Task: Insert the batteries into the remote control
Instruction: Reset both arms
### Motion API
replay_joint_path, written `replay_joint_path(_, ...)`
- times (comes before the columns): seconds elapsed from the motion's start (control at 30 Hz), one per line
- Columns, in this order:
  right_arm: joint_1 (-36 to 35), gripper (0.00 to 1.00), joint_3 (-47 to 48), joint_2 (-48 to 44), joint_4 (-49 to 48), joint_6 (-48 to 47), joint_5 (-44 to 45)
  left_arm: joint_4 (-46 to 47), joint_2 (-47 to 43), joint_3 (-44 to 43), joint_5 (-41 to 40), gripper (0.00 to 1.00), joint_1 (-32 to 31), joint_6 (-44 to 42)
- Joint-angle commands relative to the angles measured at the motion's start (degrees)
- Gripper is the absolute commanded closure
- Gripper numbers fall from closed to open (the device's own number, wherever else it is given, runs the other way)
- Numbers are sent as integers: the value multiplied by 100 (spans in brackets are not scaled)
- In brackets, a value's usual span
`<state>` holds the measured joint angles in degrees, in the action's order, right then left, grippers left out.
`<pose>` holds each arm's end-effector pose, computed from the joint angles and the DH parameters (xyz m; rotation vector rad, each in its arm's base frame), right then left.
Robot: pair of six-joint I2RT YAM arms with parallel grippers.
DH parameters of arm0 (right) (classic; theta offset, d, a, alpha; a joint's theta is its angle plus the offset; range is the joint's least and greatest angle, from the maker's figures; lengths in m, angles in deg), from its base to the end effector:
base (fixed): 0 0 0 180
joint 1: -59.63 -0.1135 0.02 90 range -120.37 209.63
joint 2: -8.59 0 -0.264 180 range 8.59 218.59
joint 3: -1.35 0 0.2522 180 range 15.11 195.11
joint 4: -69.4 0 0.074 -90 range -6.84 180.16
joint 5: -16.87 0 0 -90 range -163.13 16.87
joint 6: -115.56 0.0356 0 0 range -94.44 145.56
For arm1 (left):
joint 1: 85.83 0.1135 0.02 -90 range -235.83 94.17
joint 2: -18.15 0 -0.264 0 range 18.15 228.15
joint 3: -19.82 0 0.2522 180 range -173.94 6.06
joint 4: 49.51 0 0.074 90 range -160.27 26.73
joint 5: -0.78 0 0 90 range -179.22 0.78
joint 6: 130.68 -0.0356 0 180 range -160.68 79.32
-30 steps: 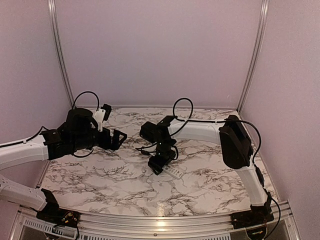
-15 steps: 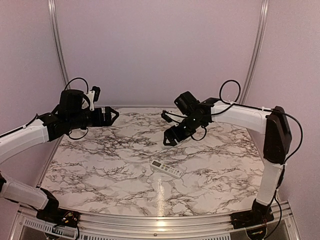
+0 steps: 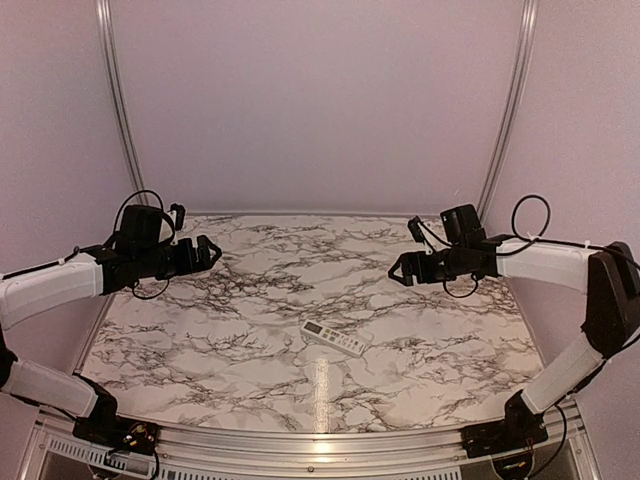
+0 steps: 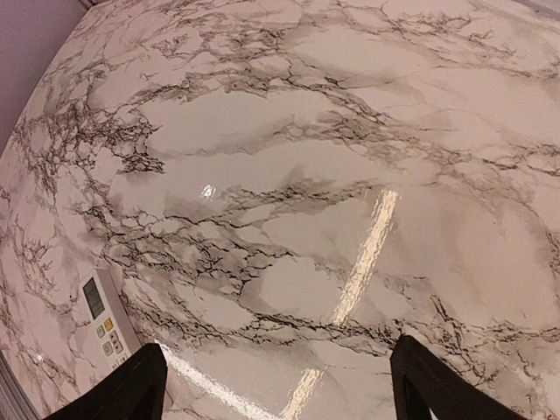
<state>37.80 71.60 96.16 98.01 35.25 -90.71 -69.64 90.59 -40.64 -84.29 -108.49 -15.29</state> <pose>0.2974 0.1307 0.2246 -0.4048 2.3802 0.6235 0.2570 -0.1106 0.2547 0.0000 2.1857 -0.5779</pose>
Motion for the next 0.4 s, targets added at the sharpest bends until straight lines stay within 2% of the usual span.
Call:
replay_joint_path(0.0,151,13,-680,-350,-1303,341,-393,379,90,539,-8,1,13,279)
replay_joint_path(0.17,152,12,-1052,-502,-1432,295,-446,744,-3,1057,-76,1,12,414)
replay_joint_path(0.37,159,5,-1193,-647,-1674,323,-438,679,-38,1018,-193,1,14,362)
